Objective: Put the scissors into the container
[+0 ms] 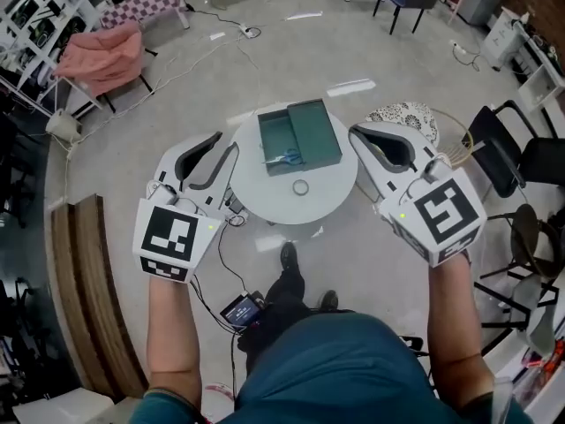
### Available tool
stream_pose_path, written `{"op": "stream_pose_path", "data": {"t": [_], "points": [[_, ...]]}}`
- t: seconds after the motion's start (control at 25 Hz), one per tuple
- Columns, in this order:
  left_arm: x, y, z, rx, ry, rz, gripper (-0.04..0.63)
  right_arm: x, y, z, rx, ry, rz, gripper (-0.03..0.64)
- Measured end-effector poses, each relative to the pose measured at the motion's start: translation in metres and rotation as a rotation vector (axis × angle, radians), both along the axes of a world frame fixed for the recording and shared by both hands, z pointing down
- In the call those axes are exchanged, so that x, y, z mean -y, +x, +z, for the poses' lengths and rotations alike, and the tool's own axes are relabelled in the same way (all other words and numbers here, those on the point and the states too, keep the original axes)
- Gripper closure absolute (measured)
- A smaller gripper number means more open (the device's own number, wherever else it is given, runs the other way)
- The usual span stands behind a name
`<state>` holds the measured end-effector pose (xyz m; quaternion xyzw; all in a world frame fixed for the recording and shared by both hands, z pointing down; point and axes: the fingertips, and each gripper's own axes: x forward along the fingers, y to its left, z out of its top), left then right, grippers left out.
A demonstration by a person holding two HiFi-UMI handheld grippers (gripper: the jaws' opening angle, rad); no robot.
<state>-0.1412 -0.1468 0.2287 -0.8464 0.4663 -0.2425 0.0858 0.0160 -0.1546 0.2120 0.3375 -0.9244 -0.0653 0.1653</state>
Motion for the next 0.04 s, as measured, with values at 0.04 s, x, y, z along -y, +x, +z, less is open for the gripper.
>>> {"op": "stream_pose_path", "data": {"t": [0.04], "points": [[-0.007,0.0031,-0.0084,-0.001,0.005,0.002,0.489,-0.0053,0.0033,-0.0074,0.0,0.003,0.001,0.58]]}}
